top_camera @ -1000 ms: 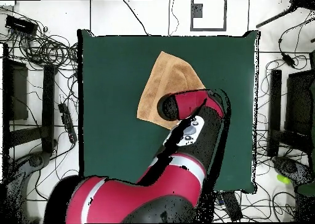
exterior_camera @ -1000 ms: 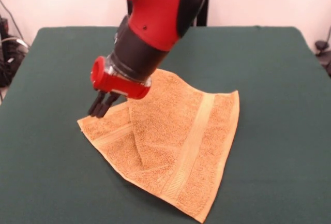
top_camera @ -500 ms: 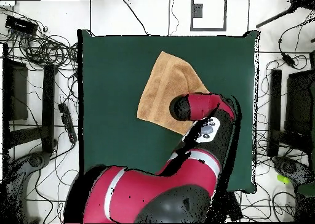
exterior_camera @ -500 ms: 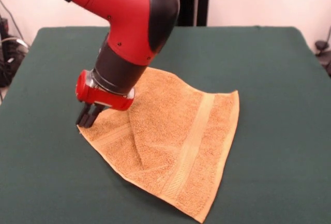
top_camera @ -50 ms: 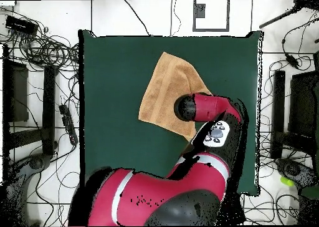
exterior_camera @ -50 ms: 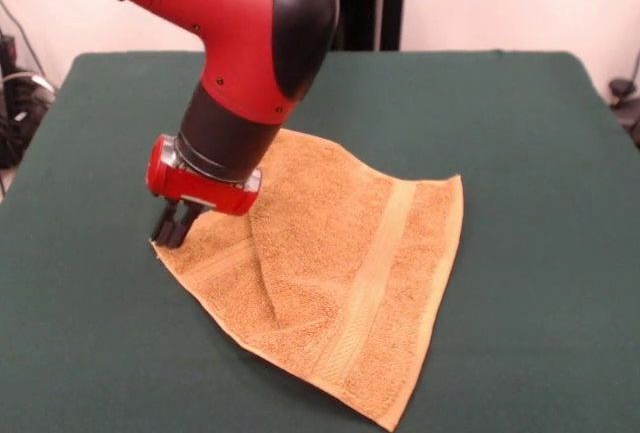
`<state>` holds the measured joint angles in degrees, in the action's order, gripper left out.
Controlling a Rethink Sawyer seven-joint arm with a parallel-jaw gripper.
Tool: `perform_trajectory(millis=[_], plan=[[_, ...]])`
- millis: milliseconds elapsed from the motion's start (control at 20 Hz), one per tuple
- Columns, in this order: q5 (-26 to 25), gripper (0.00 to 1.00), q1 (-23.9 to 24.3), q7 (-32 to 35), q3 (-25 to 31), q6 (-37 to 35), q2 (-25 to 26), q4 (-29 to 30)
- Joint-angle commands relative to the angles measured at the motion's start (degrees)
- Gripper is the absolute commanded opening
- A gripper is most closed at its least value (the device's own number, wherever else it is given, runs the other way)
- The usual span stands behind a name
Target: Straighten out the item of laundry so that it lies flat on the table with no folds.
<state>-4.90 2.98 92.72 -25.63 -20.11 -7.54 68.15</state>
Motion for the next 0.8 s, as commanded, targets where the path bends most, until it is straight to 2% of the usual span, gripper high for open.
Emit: perform_trajectory(millis=[50,250,550,800], plan=[[4.8,0.0,-2.95,15.02,7.42,0.37,2.43,3.35],[3.46,0.0,-5.97,15.93,1.32,2.53,4.74,0.96],[3.96,0.0,-11.66,21.26,-12.43,5.96,11.67,-4.4],[6.38,0.0,-11.68,20.29,-12.74,6.28,12.02,-3.99]])
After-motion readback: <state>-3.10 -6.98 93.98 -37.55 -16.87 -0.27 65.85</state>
